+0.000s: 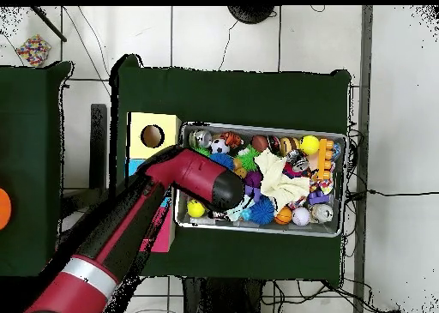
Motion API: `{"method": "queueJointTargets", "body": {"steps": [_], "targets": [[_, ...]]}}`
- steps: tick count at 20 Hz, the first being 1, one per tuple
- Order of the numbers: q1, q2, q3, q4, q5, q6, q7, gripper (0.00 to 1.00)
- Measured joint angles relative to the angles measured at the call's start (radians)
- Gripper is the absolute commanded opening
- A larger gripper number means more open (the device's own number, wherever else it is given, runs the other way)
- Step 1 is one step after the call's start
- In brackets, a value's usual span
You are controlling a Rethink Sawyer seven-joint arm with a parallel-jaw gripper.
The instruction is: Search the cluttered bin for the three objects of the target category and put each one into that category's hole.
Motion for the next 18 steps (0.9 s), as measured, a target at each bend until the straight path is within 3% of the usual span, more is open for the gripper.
{"method": "queueJointTargets", "body": {"steps": [18], "targets": [[-0.038,-0.056,0.041,0.000,0.093,0.000,0.000,1.00]]}}
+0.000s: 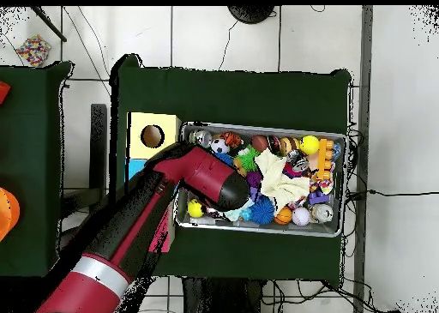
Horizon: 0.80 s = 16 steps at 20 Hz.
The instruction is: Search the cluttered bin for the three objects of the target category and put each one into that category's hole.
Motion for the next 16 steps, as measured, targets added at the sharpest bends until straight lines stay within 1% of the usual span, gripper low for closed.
{"method": "queueJointTargets", "body": {"steps": [13,16], "targets": [[-0.008,-0.015,0.000,0.000,0.085,0.023,0.000,1.00],[-0.008,-0.015,0.000,0.000,0.094,0.032,0.000,1.00]]}}
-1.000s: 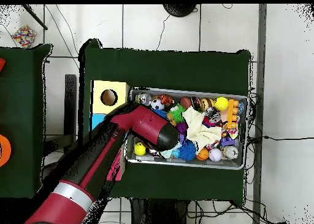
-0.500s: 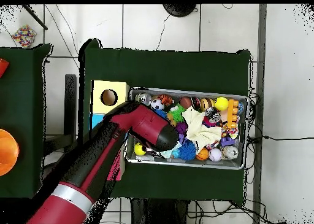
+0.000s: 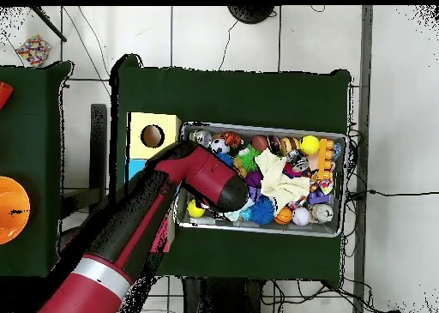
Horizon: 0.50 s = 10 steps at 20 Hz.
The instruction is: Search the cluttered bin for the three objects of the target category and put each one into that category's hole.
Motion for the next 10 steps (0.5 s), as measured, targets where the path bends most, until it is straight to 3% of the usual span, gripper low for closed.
{"method": "queueJointTargets", "body": {"steps": [10], "targets": [[-0.007,-0.015,0.000,0.000,0.040,0.038,0.000,1.00]]}}
